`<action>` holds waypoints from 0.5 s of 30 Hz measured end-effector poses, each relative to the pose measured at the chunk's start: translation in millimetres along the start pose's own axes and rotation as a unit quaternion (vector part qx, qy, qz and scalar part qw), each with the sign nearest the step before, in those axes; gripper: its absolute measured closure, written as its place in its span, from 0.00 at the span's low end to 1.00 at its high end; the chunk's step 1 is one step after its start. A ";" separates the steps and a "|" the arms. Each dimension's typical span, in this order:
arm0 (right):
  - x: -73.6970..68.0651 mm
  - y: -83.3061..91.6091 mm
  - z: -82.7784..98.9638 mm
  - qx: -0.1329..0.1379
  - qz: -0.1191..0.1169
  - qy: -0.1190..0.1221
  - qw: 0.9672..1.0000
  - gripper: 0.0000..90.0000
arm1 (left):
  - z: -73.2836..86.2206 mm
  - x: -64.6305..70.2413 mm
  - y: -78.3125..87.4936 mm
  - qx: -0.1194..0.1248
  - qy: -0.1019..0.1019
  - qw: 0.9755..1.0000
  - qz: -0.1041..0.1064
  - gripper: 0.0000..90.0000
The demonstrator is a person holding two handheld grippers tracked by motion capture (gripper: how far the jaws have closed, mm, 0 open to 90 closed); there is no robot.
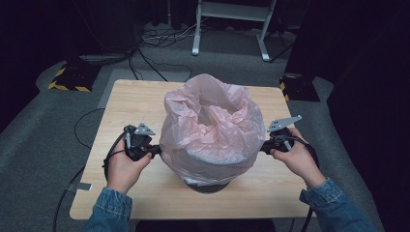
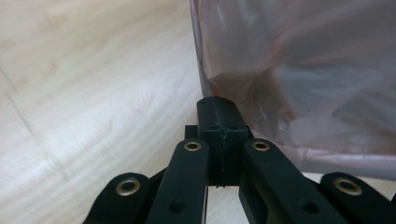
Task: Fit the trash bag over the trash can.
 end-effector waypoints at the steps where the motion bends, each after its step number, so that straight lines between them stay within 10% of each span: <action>1: 1.1 -2.1 3.7 -0.001 -0.003 -0.004 1.000 1.00 | 5.1 0.1 -3.6 -0.007 0.003 1.000 0.001 1.00; 15: 14.4 -17.3 44.6 -0.024 -0.006 -0.041 0.999 1.00 | 40.7 -2.1 -29.8 -0.048 0.010 0.999 -0.006 1.00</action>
Point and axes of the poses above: each handheld gripper's, and its own axes: y roughly backward along the jaws, z roughly out of its underside, x roughly to its right, the point moved 6 cm from there along -y, roughly forward along the jaws, and after that the axes turned 8 degrees about -z, right-handed, at the moved point
